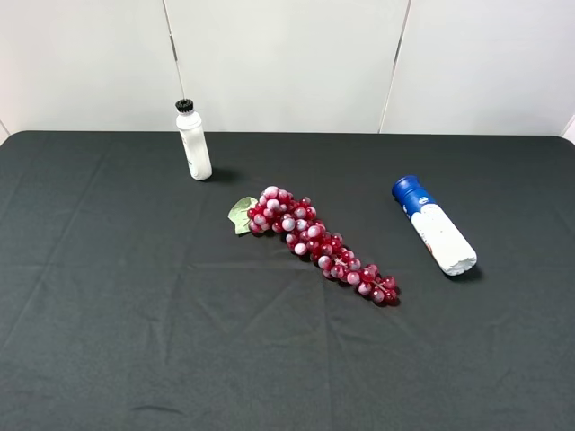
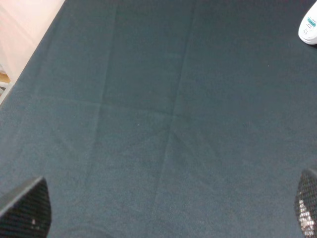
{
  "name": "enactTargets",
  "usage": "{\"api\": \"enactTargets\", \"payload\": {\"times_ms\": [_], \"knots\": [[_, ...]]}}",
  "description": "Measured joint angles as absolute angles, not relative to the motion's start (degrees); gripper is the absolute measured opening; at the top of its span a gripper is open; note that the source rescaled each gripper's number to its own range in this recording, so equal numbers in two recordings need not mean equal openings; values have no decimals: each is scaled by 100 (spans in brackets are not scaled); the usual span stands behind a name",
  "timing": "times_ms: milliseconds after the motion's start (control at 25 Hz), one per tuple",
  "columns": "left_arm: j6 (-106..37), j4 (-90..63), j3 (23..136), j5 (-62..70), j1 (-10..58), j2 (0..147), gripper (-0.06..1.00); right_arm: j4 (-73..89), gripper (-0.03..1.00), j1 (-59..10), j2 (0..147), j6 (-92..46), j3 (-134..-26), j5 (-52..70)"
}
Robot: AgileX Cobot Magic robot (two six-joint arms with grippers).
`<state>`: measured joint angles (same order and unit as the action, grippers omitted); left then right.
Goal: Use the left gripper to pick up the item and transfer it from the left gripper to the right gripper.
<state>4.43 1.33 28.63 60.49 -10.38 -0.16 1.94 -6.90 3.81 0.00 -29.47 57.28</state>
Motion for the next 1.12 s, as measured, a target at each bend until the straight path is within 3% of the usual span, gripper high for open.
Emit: {"api": "enactTargets", "payload": {"times_ms": [640,1120], "knots": [[443,133,2863,6049,-1038,-16,98,0,100,-685,84,110,-2860,5819],[443,133,2863,6049,-1038,-16,98,0,100,109,-30,110,-2860,5819]]}}
